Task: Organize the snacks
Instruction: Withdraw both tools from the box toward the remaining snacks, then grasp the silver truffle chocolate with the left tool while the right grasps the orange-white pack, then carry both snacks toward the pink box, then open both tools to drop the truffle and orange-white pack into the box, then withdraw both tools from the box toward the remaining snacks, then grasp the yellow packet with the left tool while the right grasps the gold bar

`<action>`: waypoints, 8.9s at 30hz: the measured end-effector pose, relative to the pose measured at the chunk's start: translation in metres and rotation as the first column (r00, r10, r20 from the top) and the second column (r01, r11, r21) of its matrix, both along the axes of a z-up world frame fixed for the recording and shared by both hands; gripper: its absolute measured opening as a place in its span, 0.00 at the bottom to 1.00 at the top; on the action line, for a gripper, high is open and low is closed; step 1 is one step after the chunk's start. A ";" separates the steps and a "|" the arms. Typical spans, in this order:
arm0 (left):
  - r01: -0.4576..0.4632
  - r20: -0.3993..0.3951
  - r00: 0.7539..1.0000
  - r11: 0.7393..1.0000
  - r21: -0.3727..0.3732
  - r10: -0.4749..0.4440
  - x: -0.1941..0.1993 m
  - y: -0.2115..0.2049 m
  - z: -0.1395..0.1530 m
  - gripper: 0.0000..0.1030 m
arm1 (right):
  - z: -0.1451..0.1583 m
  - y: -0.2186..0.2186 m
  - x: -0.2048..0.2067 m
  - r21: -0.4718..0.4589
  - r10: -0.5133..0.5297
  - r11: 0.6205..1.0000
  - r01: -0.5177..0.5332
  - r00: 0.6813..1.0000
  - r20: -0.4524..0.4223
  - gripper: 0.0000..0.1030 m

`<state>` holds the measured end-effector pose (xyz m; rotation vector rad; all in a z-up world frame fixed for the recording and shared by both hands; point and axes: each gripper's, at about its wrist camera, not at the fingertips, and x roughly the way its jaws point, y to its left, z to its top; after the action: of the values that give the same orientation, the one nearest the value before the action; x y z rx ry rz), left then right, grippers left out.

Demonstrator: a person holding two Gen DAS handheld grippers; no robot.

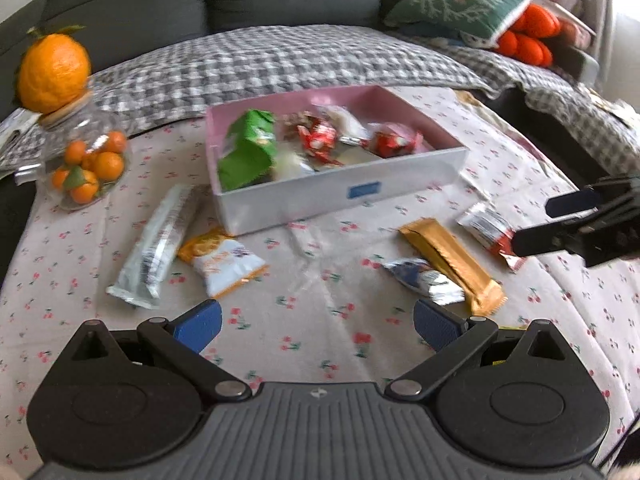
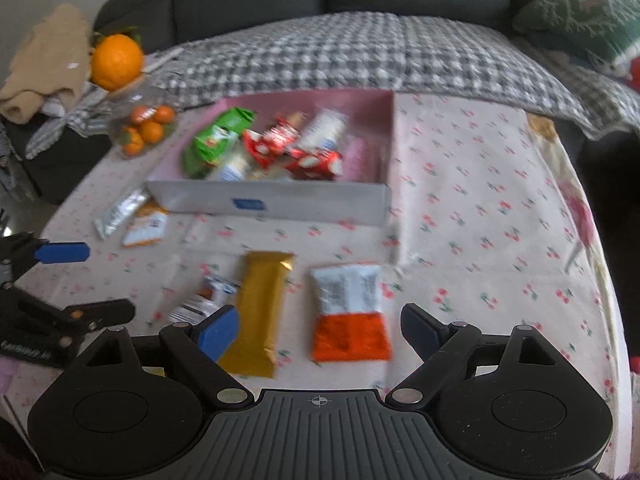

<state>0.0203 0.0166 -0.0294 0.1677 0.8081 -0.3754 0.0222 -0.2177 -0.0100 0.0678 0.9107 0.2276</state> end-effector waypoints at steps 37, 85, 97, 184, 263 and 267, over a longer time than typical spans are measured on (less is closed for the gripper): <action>0.132 -0.057 0.990 0.991 -0.015 -0.132 0.017 -0.042 -0.016 0.34 | -0.039 -0.001 0.020 -0.100 -0.041 0.994 0.038 0.998 -0.036 0.87; 0.041 -0.140 0.988 0.991 -0.125 -0.058 0.040 -0.021 -0.001 0.31 | 0.000 0.004 0.037 0.115 -0.082 0.989 0.089 0.994 -0.066 0.38; -0.035 -0.145 0.989 0.981 -0.190 0.007 0.054 -0.008 0.019 0.31 | 0.020 0.007 0.054 0.229 -0.135 0.960 0.161 0.983 -0.123 0.38; -0.173 -0.018 0.985 0.975 -0.141 0.172 0.147 -0.014 0.044 0.98 | 0.030 -0.034 0.129 0.426 -0.346 0.840 0.337 0.936 -0.058 0.78; 0.226 -0.156 0.961 0.974 -0.035 -0.228 -0.030 -0.049 -0.018 0.72 | -0.022 0.018 0.027 0.030 0.010 1.000 -0.007 0.996 -0.089 0.88; 0.200 -0.157 0.967 0.979 -0.029 -0.202 -0.028 -0.033 -0.017 0.72 | -0.025 0.029 0.033 0.026 0.016 1.000 -0.013 0.994 -0.105 0.88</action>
<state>-0.0078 -0.0169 -0.0461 0.2103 0.9496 -0.5907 0.0554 -0.1884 -0.0353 0.0970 1.0131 0.2506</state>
